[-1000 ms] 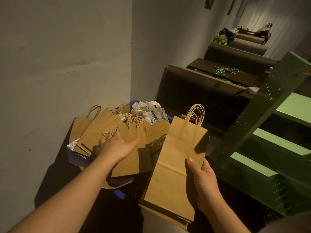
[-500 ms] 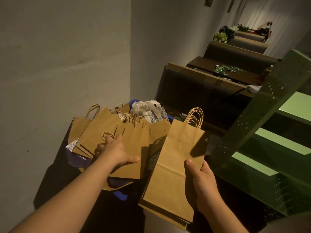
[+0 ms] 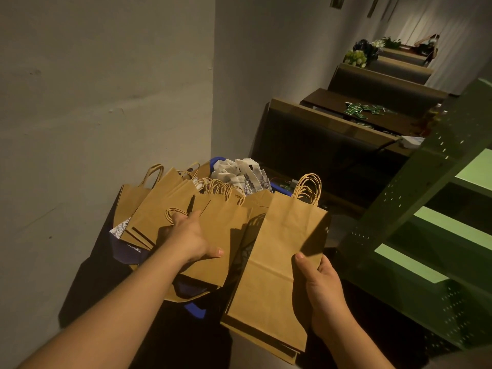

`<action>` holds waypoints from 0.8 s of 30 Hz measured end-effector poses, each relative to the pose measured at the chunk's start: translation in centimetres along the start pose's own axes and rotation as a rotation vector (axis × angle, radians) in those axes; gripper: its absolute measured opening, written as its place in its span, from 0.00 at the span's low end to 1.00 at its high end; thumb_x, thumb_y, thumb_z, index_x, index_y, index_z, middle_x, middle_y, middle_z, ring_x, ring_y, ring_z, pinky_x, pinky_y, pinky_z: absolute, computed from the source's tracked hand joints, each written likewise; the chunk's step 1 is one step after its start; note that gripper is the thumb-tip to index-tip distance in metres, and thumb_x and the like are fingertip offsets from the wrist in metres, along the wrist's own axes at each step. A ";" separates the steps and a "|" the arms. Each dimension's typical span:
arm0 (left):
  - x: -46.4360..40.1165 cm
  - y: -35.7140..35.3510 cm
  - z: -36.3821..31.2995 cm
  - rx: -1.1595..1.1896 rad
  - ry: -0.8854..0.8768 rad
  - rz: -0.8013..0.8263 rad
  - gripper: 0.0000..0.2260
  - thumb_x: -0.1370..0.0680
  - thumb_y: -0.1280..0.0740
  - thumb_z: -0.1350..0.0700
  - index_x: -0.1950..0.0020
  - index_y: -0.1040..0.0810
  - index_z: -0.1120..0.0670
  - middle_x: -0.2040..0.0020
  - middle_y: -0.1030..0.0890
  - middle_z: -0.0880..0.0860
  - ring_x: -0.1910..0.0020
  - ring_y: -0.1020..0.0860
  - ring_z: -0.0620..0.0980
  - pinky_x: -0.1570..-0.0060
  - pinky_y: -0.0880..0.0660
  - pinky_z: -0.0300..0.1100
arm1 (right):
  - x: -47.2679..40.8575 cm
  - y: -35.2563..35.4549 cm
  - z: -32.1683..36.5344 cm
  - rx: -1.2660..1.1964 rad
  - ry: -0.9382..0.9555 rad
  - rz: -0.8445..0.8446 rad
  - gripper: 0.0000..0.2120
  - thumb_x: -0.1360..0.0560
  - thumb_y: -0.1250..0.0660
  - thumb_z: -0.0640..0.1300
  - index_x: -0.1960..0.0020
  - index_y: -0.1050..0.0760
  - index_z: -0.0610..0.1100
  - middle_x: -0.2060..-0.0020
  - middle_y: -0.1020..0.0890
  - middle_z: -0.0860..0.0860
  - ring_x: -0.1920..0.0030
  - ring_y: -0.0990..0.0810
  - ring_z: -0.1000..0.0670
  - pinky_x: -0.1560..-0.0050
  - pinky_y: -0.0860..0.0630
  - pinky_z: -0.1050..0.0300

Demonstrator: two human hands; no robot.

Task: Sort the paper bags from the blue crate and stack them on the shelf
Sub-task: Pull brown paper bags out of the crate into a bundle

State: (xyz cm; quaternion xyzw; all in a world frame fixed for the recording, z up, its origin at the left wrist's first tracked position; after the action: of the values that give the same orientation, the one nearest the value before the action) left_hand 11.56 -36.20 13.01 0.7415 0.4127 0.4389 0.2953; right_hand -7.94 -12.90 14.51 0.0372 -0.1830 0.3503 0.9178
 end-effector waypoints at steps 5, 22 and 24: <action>0.0 0.6 -0.2 0.109 0.002 0.035 0.54 0.34 0.17 0.47 0.17 0.47 0.47 0.21 0.39 0.57 0.25 0.33 0.62 0.31 0.29 0.58 | -0.2 0.4 0.1 0.001 -0.005 -0.011 0.10 0.20 0.32 0.46 0.39 0.23 0.48 0.49 0.14 0.46 0.48 0.16 0.42 0.50 0.22 0.47; 0.4 1.8 1.5 0.646 0.044 0.024 0.26 0.24 0.23 0.53 0.29 0.29 0.54 0.40 0.20 0.55 0.40 0.21 0.58 0.43 0.21 0.57 | 0.5 0.0 0.9 -0.079 -0.025 0.042 0.11 0.19 0.33 0.46 0.38 0.23 0.47 0.49 0.14 0.47 0.52 0.14 0.47 0.58 0.24 0.56; 0.7 1.6 1.3 0.798 0.043 0.077 0.20 0.20 0.28 0.52 0.29 0.27 0.53 0.43 0.17 0.55 0.44 0.18 0.58 0.49 0.18 0.55 | 0.6 -0.4 1.1 -0.134 -0.050 0.077 0.11 0.19 0.34 0.46 0.38 0.23 0.45 0.50 0.13 0.47 0.53 0.13 0.48 0.58 0.21 0.56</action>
State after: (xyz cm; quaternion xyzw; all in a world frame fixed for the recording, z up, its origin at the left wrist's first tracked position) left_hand 13.49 -36.44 14.00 0.8036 0.5286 0.2704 -0.0412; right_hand -7.61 -13.01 15.80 -0.0228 -0.2302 0.3711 0.8993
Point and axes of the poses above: each hand's wrist, its own x-axis away from the middle knuckle, its own y-axis out of the back of the hand, z = x × y, the point moved 8 cm from there along -x, towards the middle knuckle
